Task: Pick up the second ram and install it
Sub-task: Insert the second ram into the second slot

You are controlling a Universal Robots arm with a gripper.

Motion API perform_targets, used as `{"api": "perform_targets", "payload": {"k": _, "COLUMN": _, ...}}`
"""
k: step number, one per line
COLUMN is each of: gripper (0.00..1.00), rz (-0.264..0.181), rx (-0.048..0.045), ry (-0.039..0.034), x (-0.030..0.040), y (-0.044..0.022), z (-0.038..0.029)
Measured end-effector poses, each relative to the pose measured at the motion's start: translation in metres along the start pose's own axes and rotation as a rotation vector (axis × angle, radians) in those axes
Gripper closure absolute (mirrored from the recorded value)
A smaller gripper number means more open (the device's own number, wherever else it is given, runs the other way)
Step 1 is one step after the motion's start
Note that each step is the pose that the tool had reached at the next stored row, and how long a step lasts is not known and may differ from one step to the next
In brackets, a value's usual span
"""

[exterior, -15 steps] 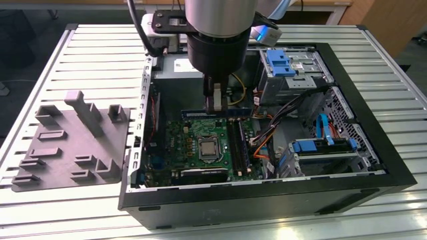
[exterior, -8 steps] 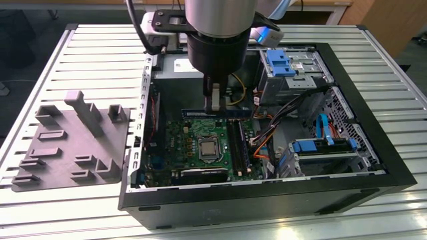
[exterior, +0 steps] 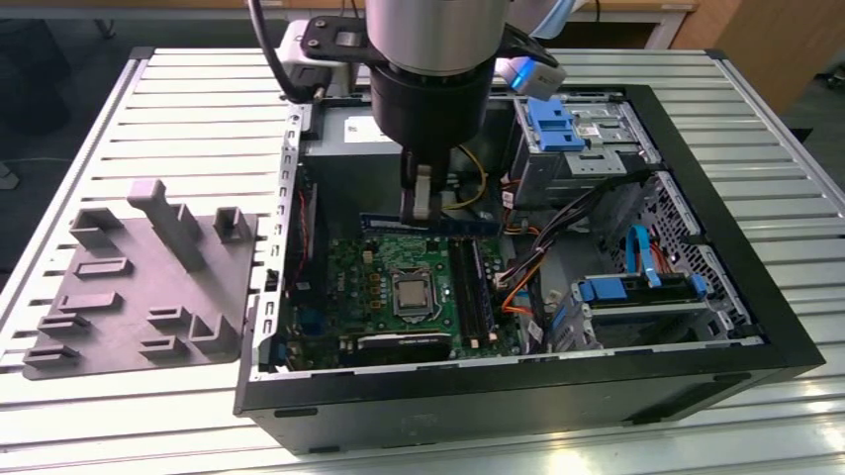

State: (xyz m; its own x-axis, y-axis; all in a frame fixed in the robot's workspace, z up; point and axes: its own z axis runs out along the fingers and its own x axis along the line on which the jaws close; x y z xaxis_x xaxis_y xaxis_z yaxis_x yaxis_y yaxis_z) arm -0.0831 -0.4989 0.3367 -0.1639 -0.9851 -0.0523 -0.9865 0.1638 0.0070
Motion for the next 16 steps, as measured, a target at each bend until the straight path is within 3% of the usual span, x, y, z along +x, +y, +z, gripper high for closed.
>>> {"api": "perform_targets", "payload": {"k": 16, "gripper": 0.88, "rz": 0.170, "rx": 0.0089, "ry": -0.0012, "x": 0.0000, "y": 0.0000, "z": 0.0007}}
